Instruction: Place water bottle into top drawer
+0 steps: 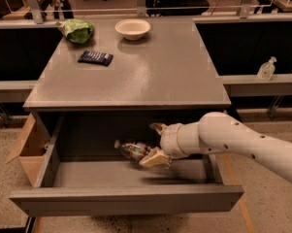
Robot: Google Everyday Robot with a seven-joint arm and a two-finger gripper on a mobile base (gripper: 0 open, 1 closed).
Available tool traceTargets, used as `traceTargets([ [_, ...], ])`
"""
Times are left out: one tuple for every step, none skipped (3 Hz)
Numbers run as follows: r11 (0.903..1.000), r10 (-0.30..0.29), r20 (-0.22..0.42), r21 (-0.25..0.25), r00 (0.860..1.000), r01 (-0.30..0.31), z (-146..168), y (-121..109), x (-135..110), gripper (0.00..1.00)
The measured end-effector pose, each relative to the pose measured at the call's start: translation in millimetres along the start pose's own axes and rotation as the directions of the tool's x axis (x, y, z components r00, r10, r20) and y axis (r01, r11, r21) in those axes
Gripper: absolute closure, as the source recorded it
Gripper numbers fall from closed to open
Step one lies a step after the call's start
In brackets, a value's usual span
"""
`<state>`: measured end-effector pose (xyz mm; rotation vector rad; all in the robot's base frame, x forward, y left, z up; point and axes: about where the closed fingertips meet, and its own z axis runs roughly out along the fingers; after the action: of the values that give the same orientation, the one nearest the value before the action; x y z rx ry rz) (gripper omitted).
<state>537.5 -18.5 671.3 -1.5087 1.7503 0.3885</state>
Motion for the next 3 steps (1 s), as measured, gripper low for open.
traceTargets([
  [0.9997,-0.01,0.012,0.023,1.0,0.009,-8.5,-4.1,-4.3,0.0],
  [0.9962,0.005,0.042,0.086,0.999,-0.008,-34.1,-10.7,-3.3,0.0],
  [0.9812,0.078,0.103,0.168,0.992,-0.095,-73.7,-16.4,2.5,0.0],
])
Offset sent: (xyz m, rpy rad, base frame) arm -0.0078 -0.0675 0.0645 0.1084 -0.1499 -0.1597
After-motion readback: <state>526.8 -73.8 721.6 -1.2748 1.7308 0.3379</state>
